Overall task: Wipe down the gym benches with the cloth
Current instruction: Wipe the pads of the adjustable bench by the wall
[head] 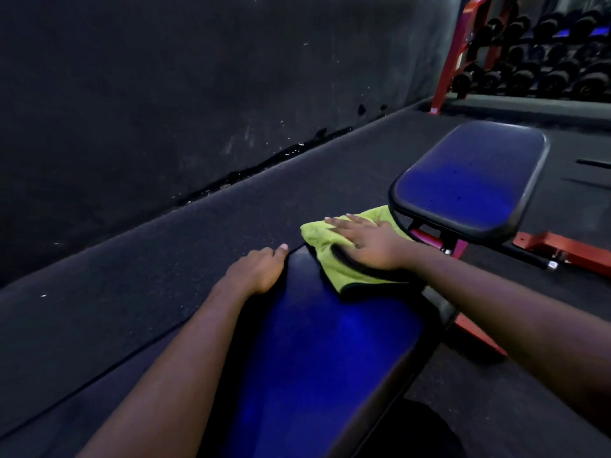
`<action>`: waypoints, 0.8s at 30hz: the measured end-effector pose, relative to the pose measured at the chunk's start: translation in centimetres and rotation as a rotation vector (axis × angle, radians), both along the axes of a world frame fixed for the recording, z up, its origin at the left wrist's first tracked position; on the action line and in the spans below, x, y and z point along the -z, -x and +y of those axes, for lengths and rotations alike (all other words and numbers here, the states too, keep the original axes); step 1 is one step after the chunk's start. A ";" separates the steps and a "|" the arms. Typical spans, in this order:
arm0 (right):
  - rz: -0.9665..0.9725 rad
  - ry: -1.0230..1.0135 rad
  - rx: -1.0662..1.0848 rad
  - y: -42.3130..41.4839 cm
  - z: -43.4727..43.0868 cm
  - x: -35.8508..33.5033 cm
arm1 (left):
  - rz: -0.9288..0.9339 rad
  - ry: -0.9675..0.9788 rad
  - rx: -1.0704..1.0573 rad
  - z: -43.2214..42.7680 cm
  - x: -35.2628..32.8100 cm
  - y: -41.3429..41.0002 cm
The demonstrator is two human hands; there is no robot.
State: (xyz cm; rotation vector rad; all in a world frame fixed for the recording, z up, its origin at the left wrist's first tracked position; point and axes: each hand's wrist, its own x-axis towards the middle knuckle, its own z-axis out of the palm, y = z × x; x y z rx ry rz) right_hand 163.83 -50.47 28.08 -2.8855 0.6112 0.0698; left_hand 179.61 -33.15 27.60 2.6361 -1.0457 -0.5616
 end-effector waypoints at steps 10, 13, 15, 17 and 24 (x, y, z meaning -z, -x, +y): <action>0.011 -0.006 0.198 -5.3 3.0 -1.6 | 0.025 -0.109 -0.244 10.3 -0.4 -0.2; -0.046 0.058 -0.074 -4.9 5.1 -0.6 | -0.017 -0.071 -0.251 10.1 -0.7 0.7; -0.051 -0.004 -0.093 -4.5 3.4 -0.7 | -0.025 -0.053 -0.268 10.1 -0.4 0.4; -0.006 -0.034 0.013 -4.9 1.2 -1.1 | -0.033 -0.049 -0.285 10.1 0.1 -0.1; 0.218 0.064 0.042 -10.5 5.0 -2.1 | -0.056 -0.041 -0.295 9.6 0.7 -0.5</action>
